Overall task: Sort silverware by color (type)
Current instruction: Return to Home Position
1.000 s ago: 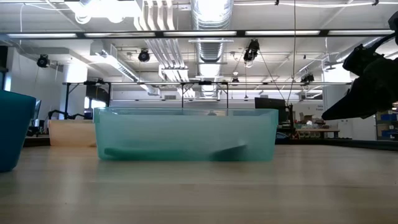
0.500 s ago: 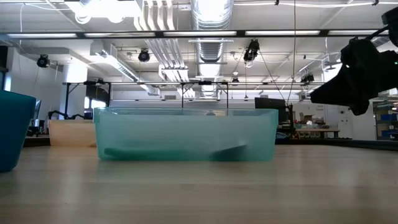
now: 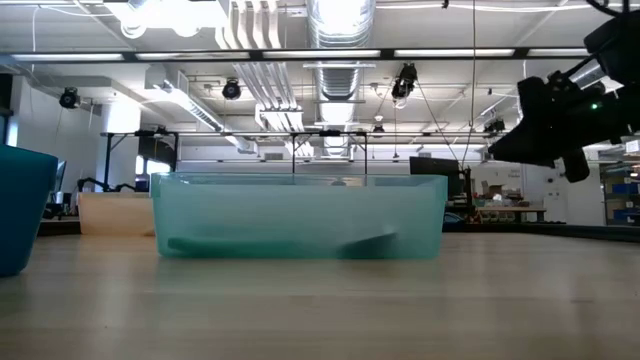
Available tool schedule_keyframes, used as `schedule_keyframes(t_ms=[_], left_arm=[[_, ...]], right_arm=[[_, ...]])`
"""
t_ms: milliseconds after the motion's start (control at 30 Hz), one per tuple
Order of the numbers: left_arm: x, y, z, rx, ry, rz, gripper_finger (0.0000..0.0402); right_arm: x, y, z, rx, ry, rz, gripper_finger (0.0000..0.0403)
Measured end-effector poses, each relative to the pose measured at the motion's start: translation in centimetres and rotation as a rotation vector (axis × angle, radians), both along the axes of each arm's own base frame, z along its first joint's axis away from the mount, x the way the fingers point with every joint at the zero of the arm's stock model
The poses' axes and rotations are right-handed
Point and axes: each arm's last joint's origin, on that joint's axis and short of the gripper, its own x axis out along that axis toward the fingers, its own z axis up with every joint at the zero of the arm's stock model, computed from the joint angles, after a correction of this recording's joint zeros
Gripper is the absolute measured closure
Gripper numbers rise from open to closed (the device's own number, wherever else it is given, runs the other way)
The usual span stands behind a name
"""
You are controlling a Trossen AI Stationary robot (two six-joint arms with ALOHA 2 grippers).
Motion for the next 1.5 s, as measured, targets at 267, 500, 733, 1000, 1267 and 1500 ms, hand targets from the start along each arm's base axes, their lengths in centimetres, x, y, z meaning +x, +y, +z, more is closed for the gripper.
schedule_keyframes(t_ms=[267,500,733,1000,1267,1500], left_arm=[[0.0,0.0,0.0,0.002,0.000,-0.003,0.0304],[0.1,0.1,0.1,0.054,-0.022,-0.012,0.0304],[0.6,0.4,0.5,0.164,-0.131,0.029,0.0304],[1.1,0.7,0.0,0.205,-0.125,0.037,0.0304],[2.7,1.0,-4.7,0.248,-0.136,-0.004,0.0304],[1.3,2.4,-8.4,0.328,-0.372,-0.190,0.0304]], right_arm=[[-0.8,-2.4,0.0,0.000,0.000,-0.228,0.0325],[-1.3,-3.3,0.0,0.000,0.003,-0.323,0.0316],[-1.3,-3.3,0.0,0.001,0.003,-0.323,0.0318],[-1.3,-3.3,0.0,0.001,0.003,-0.323,0.0328],[-1.3,-3.3,-0.1,0.001,0.004,-0.322,0.0318],[-1.3,-3.3,-0.1,0.001,0.006,-0.322,0.0315]])
